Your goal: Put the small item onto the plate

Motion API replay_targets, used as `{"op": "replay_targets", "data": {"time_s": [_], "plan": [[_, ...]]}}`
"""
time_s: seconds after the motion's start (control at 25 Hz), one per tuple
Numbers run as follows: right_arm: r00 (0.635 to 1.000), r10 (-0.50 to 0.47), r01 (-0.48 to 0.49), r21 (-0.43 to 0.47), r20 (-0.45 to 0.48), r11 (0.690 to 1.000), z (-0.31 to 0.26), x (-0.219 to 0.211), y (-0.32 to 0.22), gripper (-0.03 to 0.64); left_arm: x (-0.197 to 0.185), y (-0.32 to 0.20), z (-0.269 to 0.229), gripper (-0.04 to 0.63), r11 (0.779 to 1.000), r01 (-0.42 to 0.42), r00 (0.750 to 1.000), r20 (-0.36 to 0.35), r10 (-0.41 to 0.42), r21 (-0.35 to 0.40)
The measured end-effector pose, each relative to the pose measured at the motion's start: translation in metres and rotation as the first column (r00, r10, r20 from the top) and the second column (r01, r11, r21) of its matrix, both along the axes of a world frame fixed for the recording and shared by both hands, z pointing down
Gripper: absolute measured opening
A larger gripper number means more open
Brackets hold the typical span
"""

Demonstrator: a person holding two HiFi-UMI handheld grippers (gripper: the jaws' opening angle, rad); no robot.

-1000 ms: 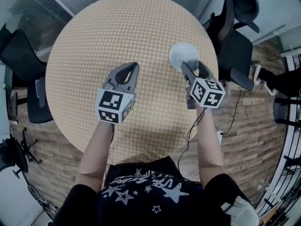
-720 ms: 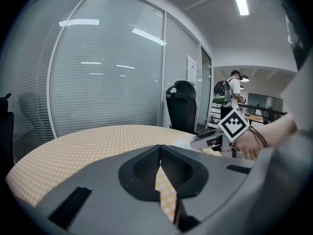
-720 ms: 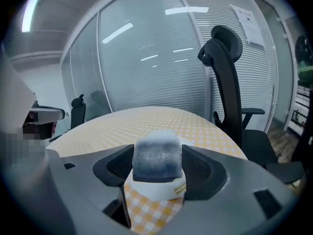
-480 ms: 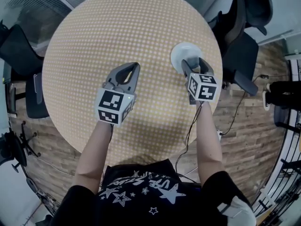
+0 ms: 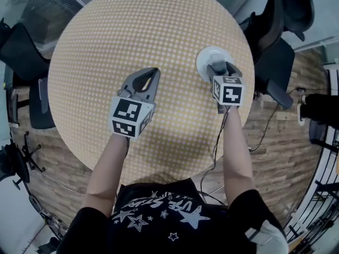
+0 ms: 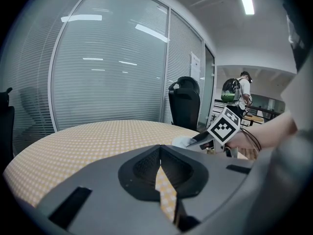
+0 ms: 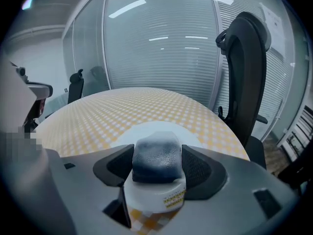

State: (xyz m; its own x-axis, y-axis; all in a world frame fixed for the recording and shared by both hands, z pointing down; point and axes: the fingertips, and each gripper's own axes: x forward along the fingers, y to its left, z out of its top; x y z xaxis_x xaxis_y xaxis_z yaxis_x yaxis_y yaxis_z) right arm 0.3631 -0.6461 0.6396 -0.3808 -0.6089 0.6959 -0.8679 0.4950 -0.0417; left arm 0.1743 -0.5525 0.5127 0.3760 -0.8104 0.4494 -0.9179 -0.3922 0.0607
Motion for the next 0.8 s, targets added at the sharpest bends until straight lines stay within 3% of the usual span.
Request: {"op": "replay_targets", "data": {"time_s": [0.56,0.8], "plan": [[1.0,-0.017,0.016,-0.03,-0.01,0.999,0.003,-0.006,-0.001,0.302,-0.001,0.013,0.0,0.008,1.0,-0.011,1.0,-0.027,0.011,-0.017],[1.0,0.028,-0.028,-0.018,0.011,0.999,-0.005,0.0,0.009,0.304,-0.003,0.026,-0.003,0.008,1.0,-0.02,0.999,-0.04,0.02,-0.014]]}}
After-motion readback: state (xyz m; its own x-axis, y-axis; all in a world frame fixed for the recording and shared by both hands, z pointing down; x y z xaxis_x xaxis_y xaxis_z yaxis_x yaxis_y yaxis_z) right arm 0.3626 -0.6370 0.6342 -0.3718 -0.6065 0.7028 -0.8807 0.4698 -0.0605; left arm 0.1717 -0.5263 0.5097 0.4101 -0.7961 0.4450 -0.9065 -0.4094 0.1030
